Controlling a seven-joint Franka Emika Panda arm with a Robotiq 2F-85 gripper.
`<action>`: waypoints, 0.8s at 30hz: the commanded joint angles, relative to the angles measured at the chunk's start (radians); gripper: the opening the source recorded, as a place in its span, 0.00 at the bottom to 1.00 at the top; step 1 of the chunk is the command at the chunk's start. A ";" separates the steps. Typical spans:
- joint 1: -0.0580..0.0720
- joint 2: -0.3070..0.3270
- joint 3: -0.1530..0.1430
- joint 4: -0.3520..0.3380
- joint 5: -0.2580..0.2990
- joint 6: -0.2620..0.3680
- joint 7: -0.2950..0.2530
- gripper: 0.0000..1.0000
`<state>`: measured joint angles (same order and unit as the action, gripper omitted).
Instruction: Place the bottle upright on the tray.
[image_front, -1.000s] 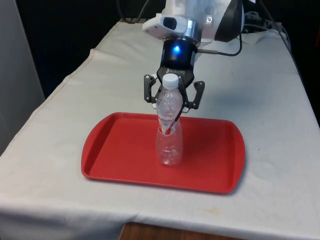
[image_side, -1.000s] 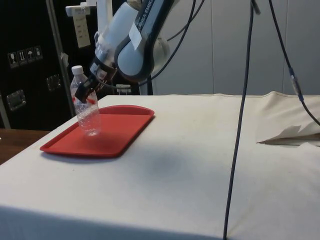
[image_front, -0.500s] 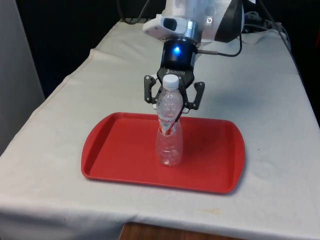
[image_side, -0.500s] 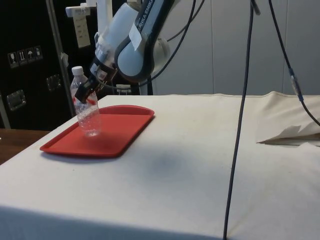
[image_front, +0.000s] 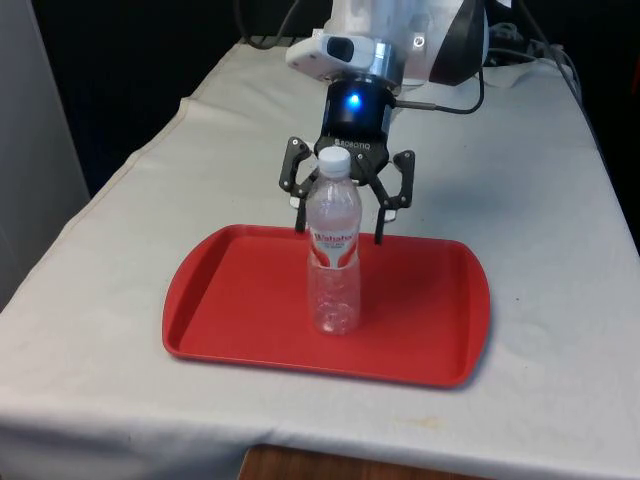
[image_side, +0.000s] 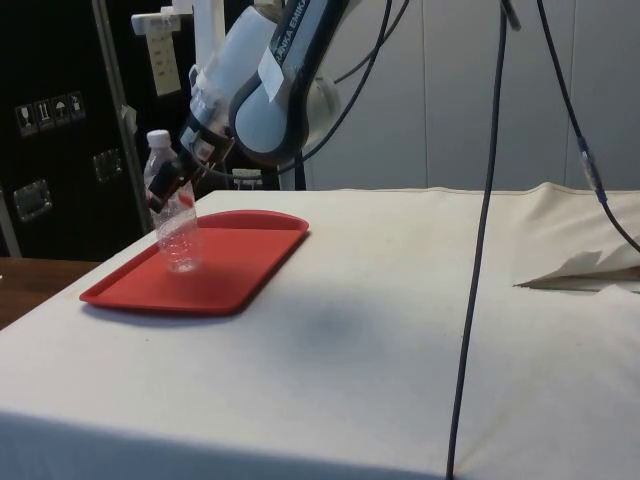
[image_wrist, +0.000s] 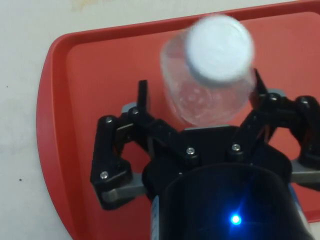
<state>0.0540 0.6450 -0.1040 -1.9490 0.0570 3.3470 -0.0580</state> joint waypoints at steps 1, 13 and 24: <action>0.000 0.004 0.000 0.002 0.000 0.009 0.000 0.95; 0.004 0.006 -0.001 0.001 0.001 0.007 0.001 1.00; 0.007 -0.015 -0.001 -0.030 0.001 0.012 0.000 1.00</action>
<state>0.0590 0.6400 -0.1040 -1.9650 0.0570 3.3490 -0.0580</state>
